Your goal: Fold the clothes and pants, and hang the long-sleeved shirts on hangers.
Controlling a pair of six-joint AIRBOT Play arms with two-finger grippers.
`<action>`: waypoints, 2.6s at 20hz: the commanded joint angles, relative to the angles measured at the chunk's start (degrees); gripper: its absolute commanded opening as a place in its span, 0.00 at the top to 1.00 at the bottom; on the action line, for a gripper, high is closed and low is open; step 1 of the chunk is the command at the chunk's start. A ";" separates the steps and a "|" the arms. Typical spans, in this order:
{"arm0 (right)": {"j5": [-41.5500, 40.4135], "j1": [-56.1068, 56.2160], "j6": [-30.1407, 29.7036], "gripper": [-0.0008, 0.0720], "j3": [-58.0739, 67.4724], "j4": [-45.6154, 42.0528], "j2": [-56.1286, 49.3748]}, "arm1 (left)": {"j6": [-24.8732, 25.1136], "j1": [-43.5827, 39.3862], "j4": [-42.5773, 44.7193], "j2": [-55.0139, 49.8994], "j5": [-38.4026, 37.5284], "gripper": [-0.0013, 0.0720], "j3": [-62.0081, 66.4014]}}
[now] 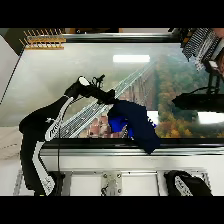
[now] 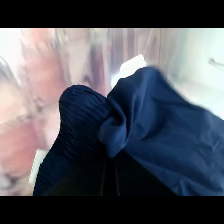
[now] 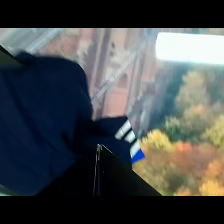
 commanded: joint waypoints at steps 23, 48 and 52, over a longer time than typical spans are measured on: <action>-19.06 14.25 -2.34 0.51 -5.49 13.25 -39.47 | -2.84 12.20 24.17 12.50 -3.10 0.96 -6.80; 16.65 4.28 13.75 0.98 12.83 -0.39 5.66 | -9.97 -0.68 37.18 56.04 -7.28 0.96 -14.80; 10.82 4.26 13.68 0.98 -1.25 -0.87 -2.01 | -9.77 2.40 37.18 43.56 -5.01 0.96 -20.74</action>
